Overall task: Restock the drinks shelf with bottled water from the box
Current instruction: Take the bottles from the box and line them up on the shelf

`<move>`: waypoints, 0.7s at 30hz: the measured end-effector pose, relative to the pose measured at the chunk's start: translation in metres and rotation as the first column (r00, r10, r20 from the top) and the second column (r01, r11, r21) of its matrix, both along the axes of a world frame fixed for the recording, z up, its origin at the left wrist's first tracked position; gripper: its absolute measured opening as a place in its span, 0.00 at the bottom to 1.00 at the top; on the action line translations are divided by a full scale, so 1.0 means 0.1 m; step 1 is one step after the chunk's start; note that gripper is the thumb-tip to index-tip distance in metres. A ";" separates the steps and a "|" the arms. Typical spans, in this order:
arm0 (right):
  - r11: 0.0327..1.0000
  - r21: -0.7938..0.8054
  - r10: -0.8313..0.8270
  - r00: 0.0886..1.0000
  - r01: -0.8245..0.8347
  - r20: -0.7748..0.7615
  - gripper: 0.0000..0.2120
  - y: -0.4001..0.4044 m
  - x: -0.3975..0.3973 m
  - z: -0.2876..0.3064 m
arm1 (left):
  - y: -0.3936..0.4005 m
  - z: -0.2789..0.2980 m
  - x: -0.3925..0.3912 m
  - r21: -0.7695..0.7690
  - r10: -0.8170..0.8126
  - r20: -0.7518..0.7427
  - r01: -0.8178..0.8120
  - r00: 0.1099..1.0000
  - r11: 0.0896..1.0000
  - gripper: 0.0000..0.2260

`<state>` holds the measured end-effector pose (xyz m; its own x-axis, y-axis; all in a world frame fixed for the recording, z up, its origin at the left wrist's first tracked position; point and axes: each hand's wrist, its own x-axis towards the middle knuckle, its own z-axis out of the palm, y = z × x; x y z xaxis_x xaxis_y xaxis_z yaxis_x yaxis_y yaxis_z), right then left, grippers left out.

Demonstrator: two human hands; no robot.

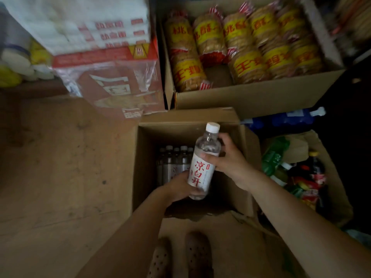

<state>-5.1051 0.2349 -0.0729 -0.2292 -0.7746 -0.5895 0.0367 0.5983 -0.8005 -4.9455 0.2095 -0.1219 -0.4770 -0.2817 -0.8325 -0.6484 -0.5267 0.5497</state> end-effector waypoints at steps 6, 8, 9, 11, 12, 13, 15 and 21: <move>0.988 -0.153 -0.023 1.000 0.021 -0.010 0.25 0.08 -0.44 1.69 | -0.09 1.44 -0.29 -0.220 0.091 -0.212 -0.139 0.973 0.966 0.23; 0.978 -0.205 -0.035 0.999 0.030 -0.021 0.25 0.13 -0.59 2.31 | -0.11 1.96 -0.43 -0.298 0.038 -0.271 -0.122 0.962 0.947 0.25; 0.974 -0.224 -0.051 0.998 0.044 -0.028 0.26 0.17 -0.65 2.62 | -0.10 2.24 -0.50 -0.325 0.016 -0.299 -0.118 0.954 0.938 0.27; 0.961 -0.263 -0.098 0.994 0.084 -0.040 0.29 0.31 -0.76 3.21 | -0.05 2.74 -0.66 -0.393 -0.030 -0.355 -0.120 0.934 0.912 0.27; 0.952 -0.289 -0.123 0.991 0.103 -0.053 0.30 0.39 -0.79 3.50 | -0.01 2.98 -0.75 -0.420 -0.053 -0.384 -0.123 0.922 0.899 0.25; 0.940 -0.316 -0.156 0.985 0.126 -0.073 0.30 0.48 -0.81 3.79 | 0.04 3.24 -0.82 -0.447 -0.087 -0.400 -0.111 0.913 0.888 0.23; 0.912 -0.366 -0.243 0.963 0.187 -0.114 0.31 0.70 -0.84 4.33 | 0.15 3.75 -0.96 -0.539 -0.192 -0.410 -0.067 0.892 0.839 0.20; 0.767 -0.519 -0.540 0.817 0.378 -0.202 0.24 1.61 -0.99 5.60 | 0.70 5.03 -1.50 -0.716 -0.460 -0.404 0.040 0.791 0.697 0.20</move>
<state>-5.2044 0.3956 0.4871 -0.7366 -0.6751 -0.0413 -0.0919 0.1605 -0.9828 -5.0957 0.2799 0.3815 -0.8969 -0.4349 -0.0801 -0.1982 0.2334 0.9520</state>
